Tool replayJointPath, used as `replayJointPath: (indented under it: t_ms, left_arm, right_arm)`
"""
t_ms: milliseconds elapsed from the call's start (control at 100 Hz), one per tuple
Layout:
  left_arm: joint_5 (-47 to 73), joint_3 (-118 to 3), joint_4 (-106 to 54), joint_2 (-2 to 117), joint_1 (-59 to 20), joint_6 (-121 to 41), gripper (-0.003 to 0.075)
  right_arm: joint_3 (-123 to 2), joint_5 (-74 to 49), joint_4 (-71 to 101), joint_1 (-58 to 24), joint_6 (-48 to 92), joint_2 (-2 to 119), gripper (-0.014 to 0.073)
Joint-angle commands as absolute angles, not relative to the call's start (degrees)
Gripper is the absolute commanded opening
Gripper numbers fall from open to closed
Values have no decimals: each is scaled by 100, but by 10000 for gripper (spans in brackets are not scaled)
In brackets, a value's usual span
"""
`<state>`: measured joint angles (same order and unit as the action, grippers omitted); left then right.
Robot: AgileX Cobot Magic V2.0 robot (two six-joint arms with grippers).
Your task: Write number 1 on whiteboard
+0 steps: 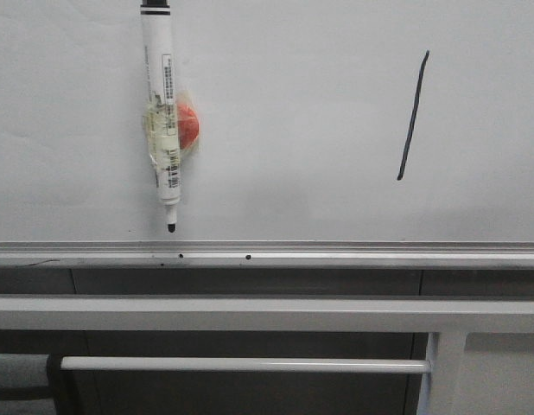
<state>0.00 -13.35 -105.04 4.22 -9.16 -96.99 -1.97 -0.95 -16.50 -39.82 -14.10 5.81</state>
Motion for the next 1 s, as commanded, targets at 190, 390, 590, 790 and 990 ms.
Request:
replayJointPath:
  t_ms: [190, 390, 590, 790, 990]
  left_arm:
    - [-59, -1432, -10265, 478, -950, -9548, -20]
    - [508, -1411, -3311, 478, -950, -2976, -20]
    - [2051, -1365, 676, 452, -829, 1405, -20]
    - [1389, -764, 196, 43, -467, 516, -20]
    - [1060, -113, -233, -150, -287, -257, -20]
  right_arm:
    - [-345, 360, -1626, -3954, -1377, 637, -43]
    - [-345, 360, -1626, -3954, -1377, 637, -43]
    - [-345, 360, -1626, -3954, -1377, 637, -43]
    - [-345, 360, -1626, -3954, -1377, 637, -43]
    - [-345, 360, -1626, -3954, -1377, 637, -43]
